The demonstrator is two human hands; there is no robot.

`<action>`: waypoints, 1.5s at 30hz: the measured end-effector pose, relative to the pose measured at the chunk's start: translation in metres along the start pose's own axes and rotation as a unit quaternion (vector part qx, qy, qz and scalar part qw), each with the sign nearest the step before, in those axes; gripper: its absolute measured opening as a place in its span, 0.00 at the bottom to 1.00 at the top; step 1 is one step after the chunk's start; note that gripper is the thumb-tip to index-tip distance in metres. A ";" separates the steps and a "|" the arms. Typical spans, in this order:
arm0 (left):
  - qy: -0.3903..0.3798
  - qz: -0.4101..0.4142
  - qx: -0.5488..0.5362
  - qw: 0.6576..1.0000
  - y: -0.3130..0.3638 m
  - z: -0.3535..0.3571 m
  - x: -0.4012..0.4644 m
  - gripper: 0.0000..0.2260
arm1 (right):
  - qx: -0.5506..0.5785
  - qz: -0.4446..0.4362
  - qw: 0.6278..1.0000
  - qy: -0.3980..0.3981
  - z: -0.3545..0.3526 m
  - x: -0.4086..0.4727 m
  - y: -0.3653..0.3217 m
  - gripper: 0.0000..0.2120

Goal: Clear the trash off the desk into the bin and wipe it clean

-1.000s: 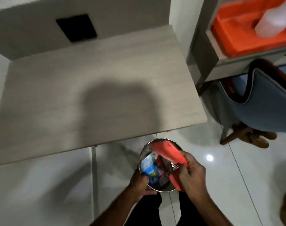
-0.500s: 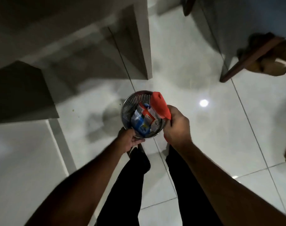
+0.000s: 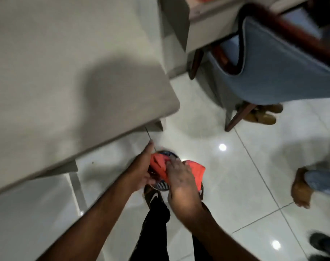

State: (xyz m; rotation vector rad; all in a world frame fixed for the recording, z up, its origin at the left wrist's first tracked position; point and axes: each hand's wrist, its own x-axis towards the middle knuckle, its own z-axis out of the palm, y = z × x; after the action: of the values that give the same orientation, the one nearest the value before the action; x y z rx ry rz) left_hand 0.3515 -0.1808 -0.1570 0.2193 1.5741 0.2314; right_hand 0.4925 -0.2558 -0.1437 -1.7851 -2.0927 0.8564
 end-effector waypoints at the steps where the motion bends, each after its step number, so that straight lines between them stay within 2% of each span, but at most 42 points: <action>1: -0.018 0.026 0.031 0.999 0.014 0.002 -0.033 0.32 | -0.047 -0.030 0.998 -0.001 -0.014 -0.010 -0.016 0.28; 3: -0.010 0.140 0.130 0.982 0.034 0.003 -0.092 0.26 | -0.091 -0.071 0.993 0.022 -0.045 -0.026 -0.048 0.24; 4: 0.001 0.216 0.175 0.961 0.043 0.001 -0.118 0.21 | -0.097 -0.078 0.992 0.033 -0.060 -0.032 -0.063 0.24; 7: -0.011 0.367 0.259 0.893 0.069 -0.008 -0.183 0.13 | -0.067 -0.084 0.989 0.097 -0.092 -0.042 -0.090 0.35; 10: -0.060 0.436 0.316 0.840 0.107 -0.018 -0.236 0.08 | 0.042 -0.088 0.981 0.167 -0.122 -0.043 -0.104 0.41; 12: -0.104 0.456 0.334 0.818 0.140 -0.020 -0.269 0.08 | 0.136 -0.034 0.968 0.208 -0.144 -0.030 -0.110 0.47; 13: -0.126 0.466 0.347 0.804 0.157 -0.020 -0.284 0.08 | 0.208 0.013 0.954 0.215 -0.157 -0.018 -0.111 0.52; 15: -0.185 0.476 0.379 0.772 0.194 -0.017 -0.308 0.04 | 0.367 0.080 0.909 0.179 -0.192 0.016 -0.113 0.59; 16: -0.210 0.473 0.391 0.761 0.214 -0.014 -0.317 0.03 | 0.439 0.070 0.884 0.146 -0.211 0.038 -0.107 0.58; 18: -0.225 0.474 0.392 0.755 0.257 -0.005 -0.324 0.04 | 0.541 0.026 0.838 0.069 -0.247 0.078 -0.093 0.46; 19: -0.210 0.488 0.379 0.758 0.280 0.002 -0.322 0.06 | 0.573 0.018 0.819 0.035 -0.264 0.096 -0.086 0.40; 21: -0.135 0.533 0.324 0.770 0.328 0.018 -0.309 0.07 | 0.621 0.029 0.783 0.002 -0.288 0.132 -0.072 0.31; 23: -0.029 0.568 0.281 0.773 0.377 0.035 -0.288 0.05 | 0.629 0.053 0.775 0.042 -0.305 0.172 -0.052 0.24; 25: 0.033 0.570 0.261 0.779 0.422 0.051 -0.259 0.05 | 0.608 0.084 0.784 0.095 -0.320 0.214 -0.034 0.22; 27: 0.079 0.561 0.263 0.781 0.468 0.069 -0.222 0.04 | 0.554 0.111 0.813 0.142 -0.335 0.263 -0.014 0.21; 31: 0.191 0.545 0.345 0.740 0.536 0.099 -0.148 0.06 | 0.412 0.145 0.883 0.172 -0.351 0.356 0.014 0.26; 35: 0.233 0.493 0.404 0.735 0.560 0.115 -0.086 0.20 | 0.262 0.164 0.940 0.145 -0.348 0.420 0.026 0.30; 38: 0.225 0.478 0.394 0.752 0.569 0.120 -0.056 0.26 | 0.203 0.182 0.956 0.105 -0.341 0.451 0.030 0.26; 41: 0.232 0.462 0.391 0.761 0.567 0.119 -0.052 0.27 | 0.114 0.174 0.977 0.036 -0.333 0.465 0.031 0.16; 45: 0.230 0.531 0.378 0.722 0.549 0.105 -0.076 0.25 | -0.004 0.158 0.987 -0.041 -0.337 0.466 0.026 0.16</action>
State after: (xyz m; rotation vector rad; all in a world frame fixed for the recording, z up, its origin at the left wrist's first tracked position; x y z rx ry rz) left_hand 0.4546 0.3248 0.0699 1.8659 1.7888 0.5441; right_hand 0.6003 0.2835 0.0262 -2.1574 -1.8882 1.0155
